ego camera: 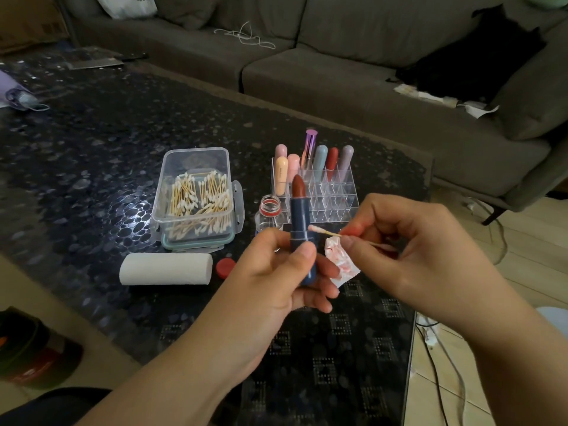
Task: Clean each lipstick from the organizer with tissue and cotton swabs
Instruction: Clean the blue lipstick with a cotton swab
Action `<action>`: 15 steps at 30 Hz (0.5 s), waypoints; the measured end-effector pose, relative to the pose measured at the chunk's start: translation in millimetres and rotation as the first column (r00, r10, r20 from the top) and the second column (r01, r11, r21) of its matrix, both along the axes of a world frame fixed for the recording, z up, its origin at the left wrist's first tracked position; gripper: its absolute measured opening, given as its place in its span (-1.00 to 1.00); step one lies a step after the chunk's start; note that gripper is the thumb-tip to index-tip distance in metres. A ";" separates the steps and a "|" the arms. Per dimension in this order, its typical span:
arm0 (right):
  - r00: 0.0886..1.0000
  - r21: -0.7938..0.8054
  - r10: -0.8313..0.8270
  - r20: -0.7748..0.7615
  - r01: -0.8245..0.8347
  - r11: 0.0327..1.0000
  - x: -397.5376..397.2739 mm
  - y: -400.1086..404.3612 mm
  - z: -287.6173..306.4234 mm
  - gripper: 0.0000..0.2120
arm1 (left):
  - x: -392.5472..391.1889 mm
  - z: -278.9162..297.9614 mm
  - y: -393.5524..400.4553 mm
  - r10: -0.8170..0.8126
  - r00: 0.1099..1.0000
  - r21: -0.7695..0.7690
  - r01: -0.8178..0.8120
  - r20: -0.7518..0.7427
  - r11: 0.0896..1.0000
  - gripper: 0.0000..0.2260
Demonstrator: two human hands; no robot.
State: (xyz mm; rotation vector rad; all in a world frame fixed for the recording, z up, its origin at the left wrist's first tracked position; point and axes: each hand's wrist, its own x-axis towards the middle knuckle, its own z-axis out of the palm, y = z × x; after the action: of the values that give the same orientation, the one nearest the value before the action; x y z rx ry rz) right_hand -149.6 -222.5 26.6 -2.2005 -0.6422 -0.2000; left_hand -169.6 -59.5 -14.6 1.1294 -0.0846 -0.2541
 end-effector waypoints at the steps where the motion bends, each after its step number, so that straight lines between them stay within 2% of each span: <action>1: 1.000 -0.008 0.012 0.006 -0.012 1.000 -0.2 1.9 -0.5 -0.92 | 0.2 -0.1 -0.2 0.011 1.000 0.026 -0.011 0.012 1.000 -0.71; 9: 0.999 0.003 0.045 -0.005 -0.045 0.999 -0.6 0.6 3.8 -0.93 | 0.0 1.9 -0.6 0.030 0.998 0.183 -0.039 0.050 0.982 -0.63; 15: 0.996 -0.008 0.087 -0.022 -0.087 0.996 -1.6 1.3 3.8 -0.94 | 0.2 5.7 -0.9 -0.005 1.000 0.170 0.004 0.004 0.985 -0.63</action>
State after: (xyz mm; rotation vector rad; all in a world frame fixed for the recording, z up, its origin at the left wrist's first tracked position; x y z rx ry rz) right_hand -151.2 -221.2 30.4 -2.1753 -0.7262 -0.1280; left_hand -169.4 -60.4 -8.9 1.2999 -0.0704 -0.2668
